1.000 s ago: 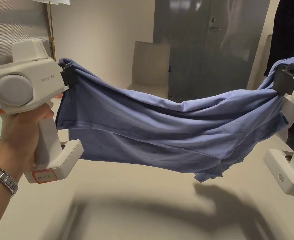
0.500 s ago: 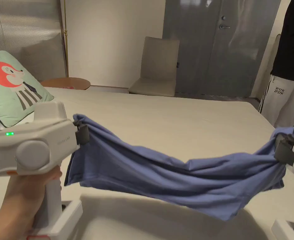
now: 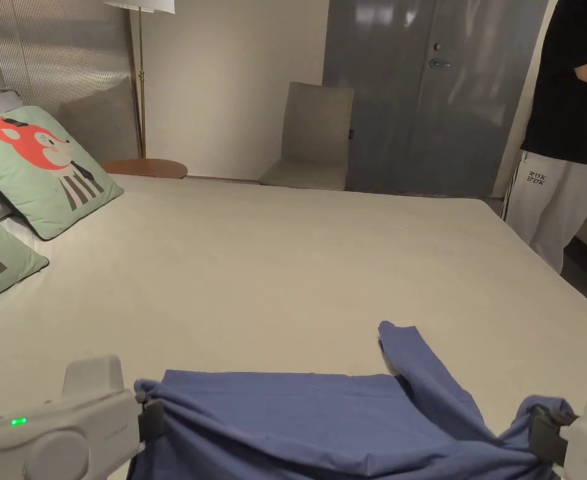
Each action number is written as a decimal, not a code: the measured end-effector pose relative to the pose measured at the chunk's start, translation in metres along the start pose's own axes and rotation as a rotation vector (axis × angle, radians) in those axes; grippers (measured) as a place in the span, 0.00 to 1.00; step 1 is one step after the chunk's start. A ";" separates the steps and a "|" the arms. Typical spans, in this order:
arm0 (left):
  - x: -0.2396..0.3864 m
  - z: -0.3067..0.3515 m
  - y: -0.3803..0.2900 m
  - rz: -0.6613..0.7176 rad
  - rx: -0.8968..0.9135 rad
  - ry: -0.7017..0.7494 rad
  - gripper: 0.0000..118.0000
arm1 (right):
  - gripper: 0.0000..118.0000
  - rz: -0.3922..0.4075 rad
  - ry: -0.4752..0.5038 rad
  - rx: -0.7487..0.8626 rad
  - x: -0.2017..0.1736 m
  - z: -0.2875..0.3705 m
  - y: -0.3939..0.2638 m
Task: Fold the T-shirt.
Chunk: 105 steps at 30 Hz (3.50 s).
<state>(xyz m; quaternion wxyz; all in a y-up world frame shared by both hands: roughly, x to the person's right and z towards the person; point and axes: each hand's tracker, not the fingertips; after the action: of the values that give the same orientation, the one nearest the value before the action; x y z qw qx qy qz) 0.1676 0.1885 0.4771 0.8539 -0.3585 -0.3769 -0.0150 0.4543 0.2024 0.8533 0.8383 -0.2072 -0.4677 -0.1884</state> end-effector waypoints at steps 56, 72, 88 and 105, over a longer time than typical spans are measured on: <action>0.014 -0.049 0.061 -0.138 0.122 -0.031 0.40 | 0.00 0.121 0.013 0.349 -0.051 -0.002 0.019; -0.006 -0.253 0.060 -0.127 -0.259 0.109 0.67 | 0.00 0.168 -0.039 0.162 -0.052 -0.101 0.018; 0.016 -0.195 0.064 -0.177 -0.105 0.126 0.04 | 0.96 0.205 -0.123 -0.259 -0.011 -0.212 0.037; 0.015 -0.157 0.066 -0.150 -0.056 0.100 0.04 | 0.03 0.206 -0.095 -0.142 -0.009 -0.188 0.033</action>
<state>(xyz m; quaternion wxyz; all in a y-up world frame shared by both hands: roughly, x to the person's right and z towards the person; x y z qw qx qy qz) 0.2968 0.1433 0.3753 0.8577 -0.3518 -0.3593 -0.1074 0.5996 0.1325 0.7506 0.8134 -0.3219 -0.4685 -0.1239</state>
